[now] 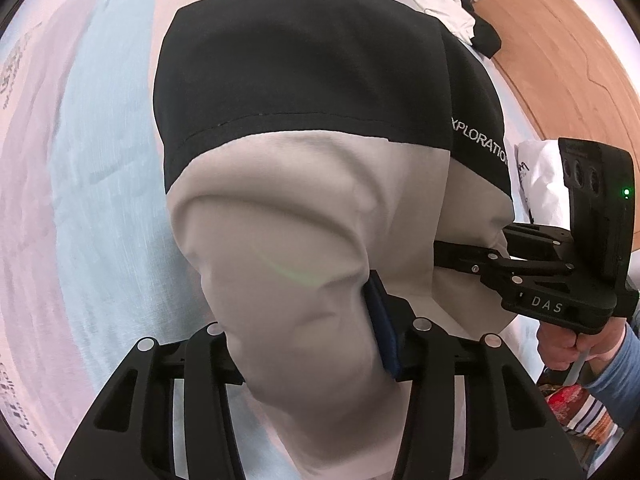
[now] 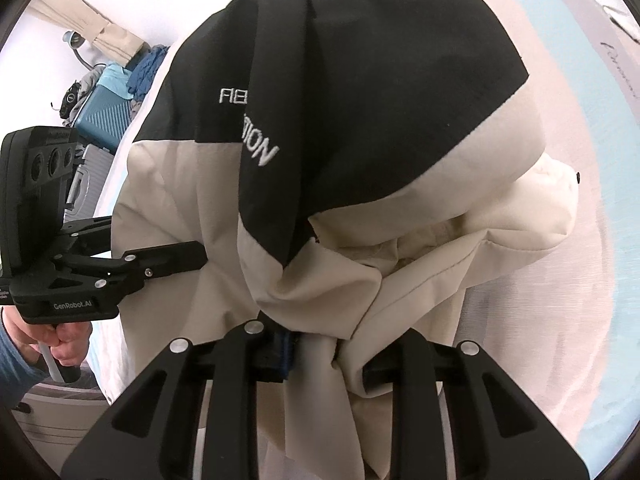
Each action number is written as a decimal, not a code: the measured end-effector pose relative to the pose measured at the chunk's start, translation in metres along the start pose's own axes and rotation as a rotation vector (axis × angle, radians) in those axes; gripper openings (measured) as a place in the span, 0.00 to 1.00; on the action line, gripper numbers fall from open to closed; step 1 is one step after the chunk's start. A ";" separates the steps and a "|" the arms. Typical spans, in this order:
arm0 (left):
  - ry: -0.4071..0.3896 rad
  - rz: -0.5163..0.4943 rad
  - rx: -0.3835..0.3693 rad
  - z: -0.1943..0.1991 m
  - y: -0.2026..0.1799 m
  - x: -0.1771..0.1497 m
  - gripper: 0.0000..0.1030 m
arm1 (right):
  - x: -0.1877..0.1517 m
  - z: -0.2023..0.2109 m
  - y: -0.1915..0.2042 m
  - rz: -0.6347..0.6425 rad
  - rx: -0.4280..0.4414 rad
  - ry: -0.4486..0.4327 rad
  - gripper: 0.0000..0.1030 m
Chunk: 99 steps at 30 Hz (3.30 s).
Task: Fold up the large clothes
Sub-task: 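Carry the jacket bundle toward the bed headboard with both grippers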
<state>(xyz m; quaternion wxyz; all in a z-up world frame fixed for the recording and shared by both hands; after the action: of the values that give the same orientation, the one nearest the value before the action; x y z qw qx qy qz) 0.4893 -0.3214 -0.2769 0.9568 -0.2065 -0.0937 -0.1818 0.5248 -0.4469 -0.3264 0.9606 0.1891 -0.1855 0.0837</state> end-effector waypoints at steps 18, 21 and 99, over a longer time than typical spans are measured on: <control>-0.065 -0.181 0.020 0.053 -0.109 0.016 0.41 | -0.026 0.115 -0.021 -0.055 -0.039 -0.165 0.20; -0.072 -0.227 0.014 0.056 -0.139 0.022 0.41 | -0.036 0.144 -0.032 -0.084 -0.049 -0.175 0.20; 0.174 -0.664 -0.034 -0.277 -0.584 0.062 0.51 | -0.302 0.336 -0.464 -0.676 -0.466 -0.110 0.20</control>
<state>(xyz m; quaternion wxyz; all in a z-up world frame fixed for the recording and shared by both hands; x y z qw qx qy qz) 0.3491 -0.9552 -0.2991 0.8462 -0.1645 -0.0709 -0.5019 0.2459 -1.0315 -0.3091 0.9398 0.0212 -0.1778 -0.2909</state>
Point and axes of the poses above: each gripper's, at about its wrist camera, not at the fingertips, and z roughly against the way its jaws point, y to its left, x to its top, the point moved 9 cm from there along -z, roughly the way its jaws point, and after that the axes turned 7 degrees about z, right-handed, at the moved point
